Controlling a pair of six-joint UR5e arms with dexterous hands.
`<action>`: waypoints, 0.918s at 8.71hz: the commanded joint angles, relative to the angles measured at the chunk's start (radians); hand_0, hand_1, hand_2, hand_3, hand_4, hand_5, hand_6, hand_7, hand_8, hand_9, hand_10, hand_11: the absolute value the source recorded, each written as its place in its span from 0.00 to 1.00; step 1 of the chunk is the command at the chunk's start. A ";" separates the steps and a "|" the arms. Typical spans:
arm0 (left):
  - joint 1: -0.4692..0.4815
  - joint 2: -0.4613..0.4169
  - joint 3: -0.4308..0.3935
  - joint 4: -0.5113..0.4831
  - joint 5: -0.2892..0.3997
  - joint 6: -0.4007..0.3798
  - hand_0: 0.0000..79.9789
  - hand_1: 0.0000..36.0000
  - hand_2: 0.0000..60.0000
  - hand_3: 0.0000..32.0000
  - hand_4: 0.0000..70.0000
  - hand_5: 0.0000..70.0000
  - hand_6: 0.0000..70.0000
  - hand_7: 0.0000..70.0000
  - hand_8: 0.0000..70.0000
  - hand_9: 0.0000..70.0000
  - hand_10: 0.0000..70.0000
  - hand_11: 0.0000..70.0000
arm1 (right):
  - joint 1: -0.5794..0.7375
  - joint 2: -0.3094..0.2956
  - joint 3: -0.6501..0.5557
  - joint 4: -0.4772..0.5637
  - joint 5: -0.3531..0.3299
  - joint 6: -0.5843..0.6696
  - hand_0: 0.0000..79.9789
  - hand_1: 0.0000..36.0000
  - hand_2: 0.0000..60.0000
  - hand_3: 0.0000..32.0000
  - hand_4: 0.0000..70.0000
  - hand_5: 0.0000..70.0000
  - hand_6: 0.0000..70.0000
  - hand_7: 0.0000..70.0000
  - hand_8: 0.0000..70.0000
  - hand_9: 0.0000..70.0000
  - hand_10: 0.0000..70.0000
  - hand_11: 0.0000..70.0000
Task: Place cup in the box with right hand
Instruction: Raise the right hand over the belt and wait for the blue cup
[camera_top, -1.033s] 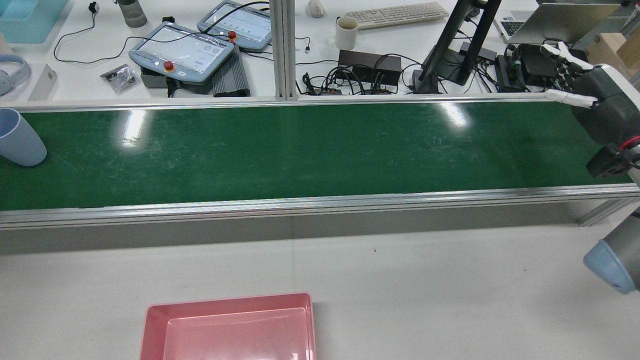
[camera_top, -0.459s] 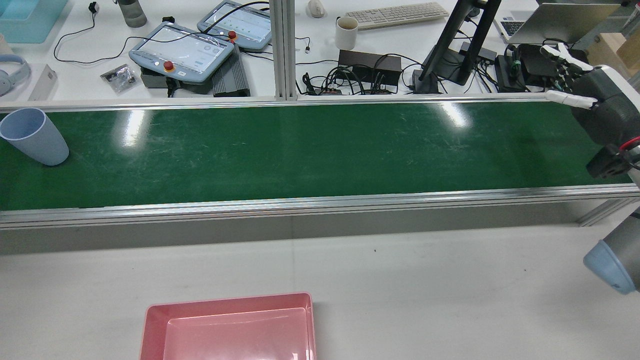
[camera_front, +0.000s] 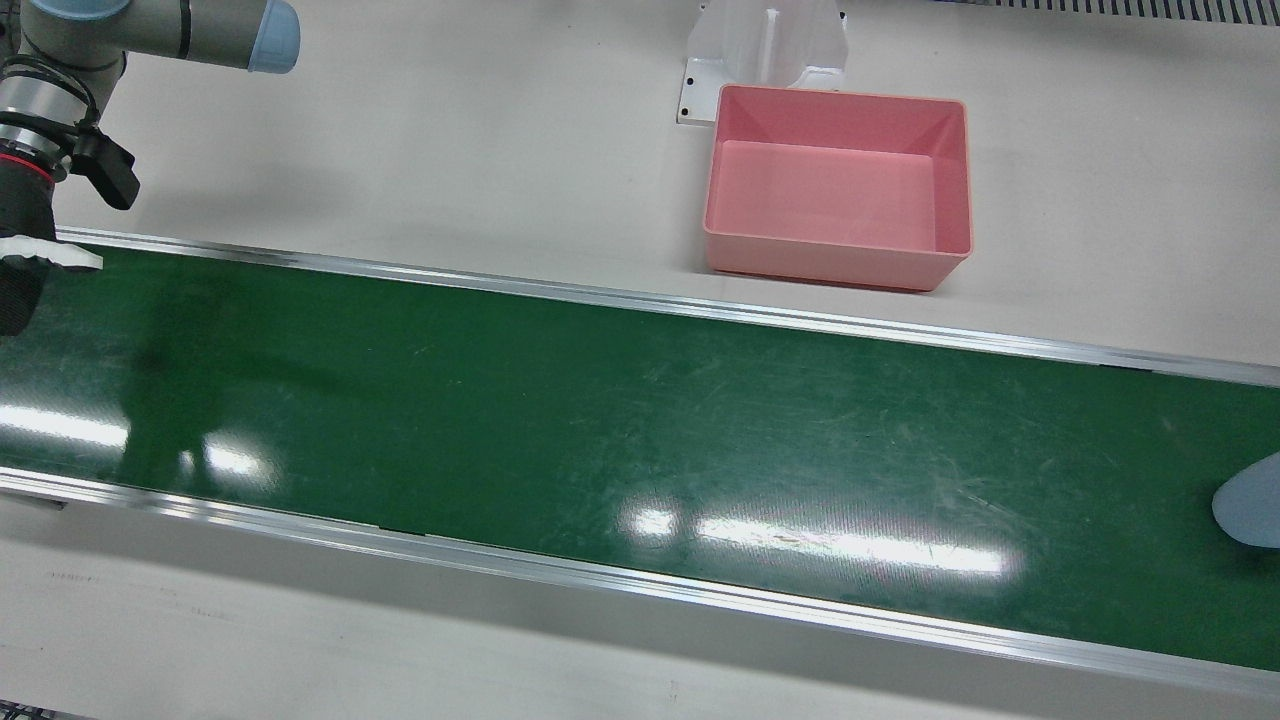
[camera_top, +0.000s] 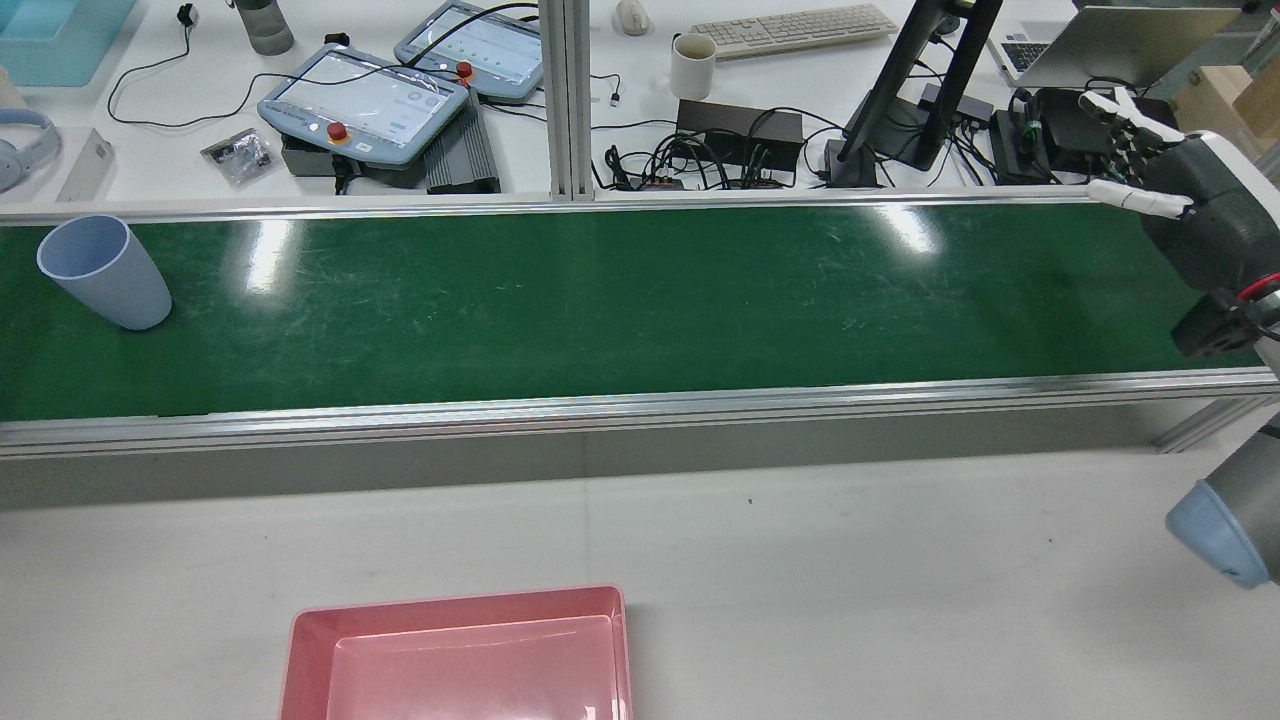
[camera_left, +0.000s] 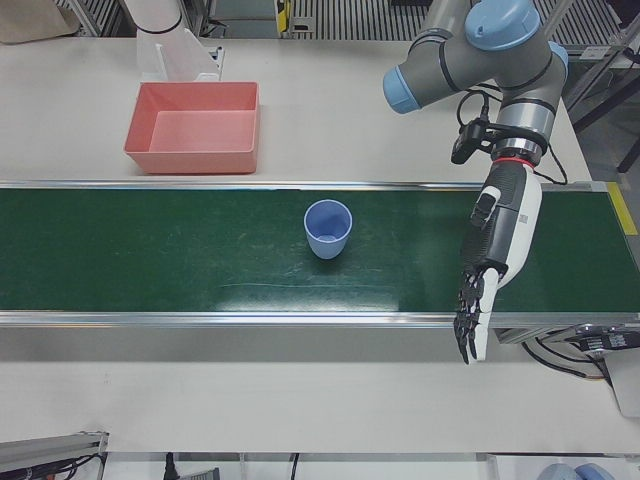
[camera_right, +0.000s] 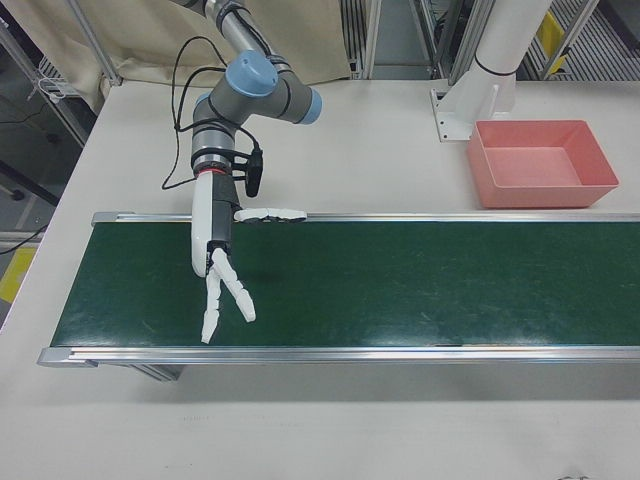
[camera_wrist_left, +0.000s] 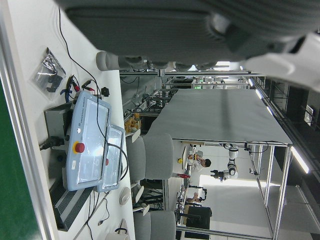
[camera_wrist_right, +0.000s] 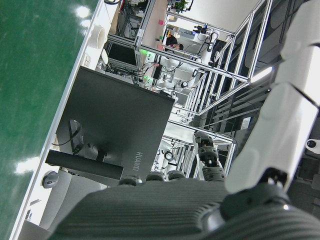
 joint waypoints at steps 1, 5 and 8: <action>0.000 0.000 0.000 0.000 0.000 0.000 0.00 0.00 0.00 0.00 0.00 0.00 0.00 0.00 0.00 0.00 0.00 0.00 | 0.001 -0.001 0.001 0.000 0.000 0.001 0.57 0.40 0.16 0.00 0.00 0.04 0.00 0.00 0.00 0.00 0.00 0.00; 0.000 0.000 0.000 0.000 0.000 0.000 0.00 0.00 0.00 0.00 0.00 0.00 0.00 0.00 0.00 0.00 0.00 0.00 | 0.001 -0.001 0.003 0.000 0.000 0.001 0.57 0.40 0.17 0.00 0.00 0.04 0.00 0.00 0.00 0.00 0.00 0.00; 0.000 0.000 0.000 0.000 0.000 0.000 0.00 0.00 0.00 0.00 0.00 0.00 0.00 0.00 0.00 0.00 0.00 0.00 | -0.002 -0.001 -0.005 -0.002 -0.002 0.008 0.57 0.40 0.17 0.00 0.00 0.04 0.00 0.00 0.00 0.00 0.00 0.00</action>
